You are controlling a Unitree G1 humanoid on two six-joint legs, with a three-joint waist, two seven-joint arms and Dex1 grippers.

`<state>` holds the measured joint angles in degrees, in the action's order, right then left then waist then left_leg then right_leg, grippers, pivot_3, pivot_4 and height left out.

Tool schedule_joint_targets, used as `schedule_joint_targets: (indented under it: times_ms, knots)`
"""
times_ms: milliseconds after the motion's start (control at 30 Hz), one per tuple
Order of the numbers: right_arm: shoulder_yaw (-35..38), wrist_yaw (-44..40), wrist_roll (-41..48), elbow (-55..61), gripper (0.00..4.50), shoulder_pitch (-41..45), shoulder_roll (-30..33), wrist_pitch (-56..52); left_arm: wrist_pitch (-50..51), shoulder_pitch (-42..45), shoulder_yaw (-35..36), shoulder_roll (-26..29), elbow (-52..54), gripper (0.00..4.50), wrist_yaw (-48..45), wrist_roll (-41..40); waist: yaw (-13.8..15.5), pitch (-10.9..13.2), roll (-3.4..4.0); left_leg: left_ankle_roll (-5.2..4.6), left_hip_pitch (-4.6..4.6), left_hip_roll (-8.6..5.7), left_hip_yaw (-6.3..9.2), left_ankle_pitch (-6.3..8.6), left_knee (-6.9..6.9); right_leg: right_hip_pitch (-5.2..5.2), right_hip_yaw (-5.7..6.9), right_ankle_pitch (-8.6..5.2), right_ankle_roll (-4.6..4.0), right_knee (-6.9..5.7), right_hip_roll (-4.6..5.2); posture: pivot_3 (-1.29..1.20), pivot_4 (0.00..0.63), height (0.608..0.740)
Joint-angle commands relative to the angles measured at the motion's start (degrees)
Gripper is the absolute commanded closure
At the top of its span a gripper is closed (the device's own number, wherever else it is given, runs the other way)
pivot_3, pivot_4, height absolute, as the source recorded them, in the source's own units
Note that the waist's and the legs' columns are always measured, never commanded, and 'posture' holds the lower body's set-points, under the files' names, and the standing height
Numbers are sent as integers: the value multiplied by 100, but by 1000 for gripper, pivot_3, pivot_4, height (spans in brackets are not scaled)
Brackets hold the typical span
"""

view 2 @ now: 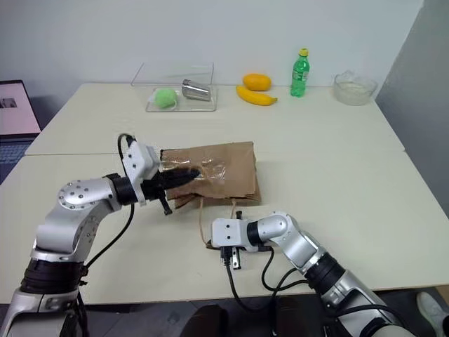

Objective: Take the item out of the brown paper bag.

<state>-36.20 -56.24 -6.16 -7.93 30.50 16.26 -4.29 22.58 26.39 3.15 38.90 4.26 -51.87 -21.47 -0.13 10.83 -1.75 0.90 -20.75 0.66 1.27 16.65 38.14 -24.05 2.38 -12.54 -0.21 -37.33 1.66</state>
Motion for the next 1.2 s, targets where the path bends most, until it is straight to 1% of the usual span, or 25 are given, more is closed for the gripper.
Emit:
schedule_joint_targets:
  times_ms: [33,167,267,533,767,933,1200]
  knots:
    - [-141,117,-556,-403,4473,-75,295,-102,160,396,337,-50,-78,4500,216,-191,4,-2,0,0,0,0,0,0,0,0,0,0,0,0,0,0,150,740]
    - [-290,140,-757,-410,4473,-164,421,16,245,736,377,-31,-347,4500,269,-201,5,-22,-3,1,0,0,2,0,1,2,2,0,0,0,1,0,150,740]
    - [-324,126,-757,-361,4473,-225,468,15,265,885,406,-40,-496,4500,295,-184,6,-55,14,1,2,-3,0,0,0,5,0,0,1,5,2,0,150,740]
    - [-324,87,-861,-304,4473,-272,597,94,28,1510,546,36,-1264,4500,368,-48,22,-65,12,1,5,-9,4,0,1,19,1,0,2,15,3,0,150,740]
    - [5,436,-702,-92,4473,-145,489,318,72,1399,573,59,-1160,4500,418,-62,21,-65,13,2,7,-9,3,-1,1,23,-1,1,3,20,5,0,150,740]
    - [222,284,-422,334,4473,-64,569,379,-81,1334,599,-24,-1098,4500,571,-34,21,-63,10,2,3,-8,4,-1,1,21,-1,1,3,21,5,0,150,740]
    - [239,250,-430,533,4473,-118,585,389,-52,1326,667,-69,-1051,4500,632,-148,0,-62,9,2,-10,2,1,-1,-4,-1,-4,1,2,20,-6,0,150,740]
